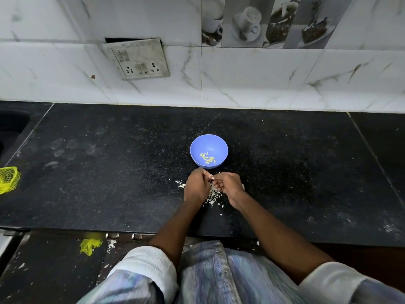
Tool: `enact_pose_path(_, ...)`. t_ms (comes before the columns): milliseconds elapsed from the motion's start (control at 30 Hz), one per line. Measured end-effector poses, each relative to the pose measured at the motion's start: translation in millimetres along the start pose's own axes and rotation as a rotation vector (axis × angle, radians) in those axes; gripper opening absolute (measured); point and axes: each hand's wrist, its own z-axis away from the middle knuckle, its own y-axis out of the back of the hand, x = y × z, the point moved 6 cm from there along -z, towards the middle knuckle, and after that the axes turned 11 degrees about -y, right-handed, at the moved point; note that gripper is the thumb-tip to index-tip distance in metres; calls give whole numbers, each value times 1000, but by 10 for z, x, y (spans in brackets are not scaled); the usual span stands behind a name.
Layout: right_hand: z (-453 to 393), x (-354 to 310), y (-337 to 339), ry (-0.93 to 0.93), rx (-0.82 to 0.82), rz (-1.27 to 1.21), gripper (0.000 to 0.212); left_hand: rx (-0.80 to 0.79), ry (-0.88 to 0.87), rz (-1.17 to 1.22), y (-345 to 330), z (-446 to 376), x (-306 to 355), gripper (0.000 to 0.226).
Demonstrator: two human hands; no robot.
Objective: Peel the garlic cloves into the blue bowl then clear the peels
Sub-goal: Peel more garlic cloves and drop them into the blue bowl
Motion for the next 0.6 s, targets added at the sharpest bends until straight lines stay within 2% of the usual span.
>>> enact_pose_path(67,-11,-21,-6,-6,19,45,7,-3,-137,-137,29,-7,109,15)
enact_pose_path(133,8,-44,-53,9,-18,85,11,36,-86,-143,54,-20,113,9)
enact_pose_path(200,38,-63,-107,45,-33,169,18,32,104,-37,30,-17,46,12)
enact_pose_path(300,44,-73,-138,112,47,397,16,-32,415,222,-85,9,-94,35)
enact_pose_path(367,9,-62,-137,163,101,563,15,-6,578,415,-153,42,-160,33)
enact_pose_path(433,3,-56,-149,169,106,586,18,7,652,530,-203,65,-194,30)
enact_pose_path(467,-5,-49,-154,163,106,572,20,6,621,523,-212,58,-199,33)
enact_pose_path(533,-8,-67,-153,163,123,545,25,-7,449,362,-171,3,-184,36)
enact_pose_path(600,15,-82,-145,169,121,475,28,-2,305,250,-115,-29,-139,27)
